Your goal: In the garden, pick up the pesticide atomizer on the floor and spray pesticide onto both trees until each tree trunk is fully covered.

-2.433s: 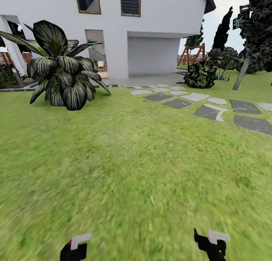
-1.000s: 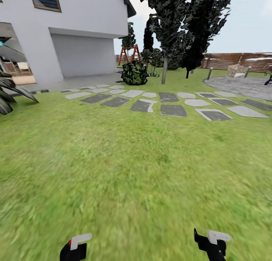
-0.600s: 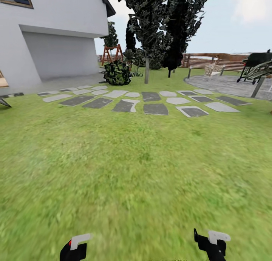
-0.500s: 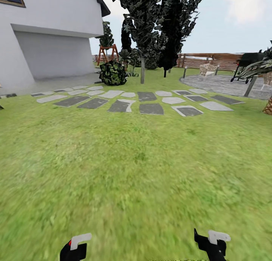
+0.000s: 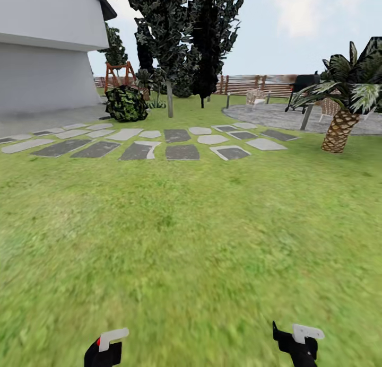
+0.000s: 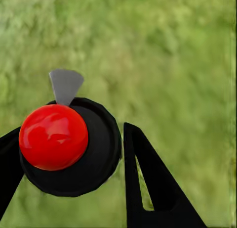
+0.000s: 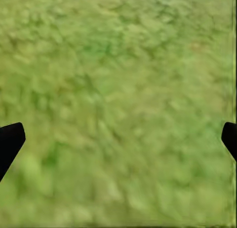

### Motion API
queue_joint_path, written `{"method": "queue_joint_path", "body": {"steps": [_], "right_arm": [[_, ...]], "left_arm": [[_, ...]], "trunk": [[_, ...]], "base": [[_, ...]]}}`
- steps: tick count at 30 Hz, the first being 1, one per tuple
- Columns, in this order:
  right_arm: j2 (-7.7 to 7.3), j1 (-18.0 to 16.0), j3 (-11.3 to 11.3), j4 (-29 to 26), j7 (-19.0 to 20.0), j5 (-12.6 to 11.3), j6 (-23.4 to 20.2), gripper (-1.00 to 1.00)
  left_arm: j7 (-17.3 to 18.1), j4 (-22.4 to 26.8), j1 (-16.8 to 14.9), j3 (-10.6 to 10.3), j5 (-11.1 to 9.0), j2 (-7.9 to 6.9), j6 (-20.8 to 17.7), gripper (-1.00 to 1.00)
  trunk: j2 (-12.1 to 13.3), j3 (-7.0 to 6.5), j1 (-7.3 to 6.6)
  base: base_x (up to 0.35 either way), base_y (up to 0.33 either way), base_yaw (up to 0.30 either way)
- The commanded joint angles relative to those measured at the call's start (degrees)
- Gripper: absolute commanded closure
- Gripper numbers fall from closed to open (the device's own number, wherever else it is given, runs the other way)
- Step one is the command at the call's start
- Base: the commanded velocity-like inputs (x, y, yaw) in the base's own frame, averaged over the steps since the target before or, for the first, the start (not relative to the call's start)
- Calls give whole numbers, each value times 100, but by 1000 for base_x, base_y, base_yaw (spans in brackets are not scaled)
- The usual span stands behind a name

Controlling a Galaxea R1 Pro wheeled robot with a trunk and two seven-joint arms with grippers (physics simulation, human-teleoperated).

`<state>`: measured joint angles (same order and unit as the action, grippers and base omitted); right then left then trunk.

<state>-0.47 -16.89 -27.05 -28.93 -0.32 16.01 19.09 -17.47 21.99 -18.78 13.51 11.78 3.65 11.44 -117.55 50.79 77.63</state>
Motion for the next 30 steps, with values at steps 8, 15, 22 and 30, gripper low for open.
{"method": "queue_joint_path", "body": {"steps": [8, 15, 22, 30], "right_arm": [[3, -7, -29, 10, -3, 60, 24, -100], [3, -7, -29, 10, -3, 60, 24, -100], [3, -7, -29, 10, -3, 60, 24, -100], [3, -7, -29, 10, -3, 60, 24, -100]], "left_arm": [[-11, -1, -3, 38, 61, 4, 16, 100], [-11, -1, -3, 38, 61, 6, 16, 100], [-11, -1, -3, 38, 61, 4, 16, 100], [-11, -1, -3, 38, 61, 4, 16, 100]], "trunk": [[-2, 4, -1], [-2, 4, -1], [-2, 4, -1], [-2, 4, -1]], "base": [[0, -276, -300], [0, -276, -300], [0, -276, -300], [0, -276, -300]]}}
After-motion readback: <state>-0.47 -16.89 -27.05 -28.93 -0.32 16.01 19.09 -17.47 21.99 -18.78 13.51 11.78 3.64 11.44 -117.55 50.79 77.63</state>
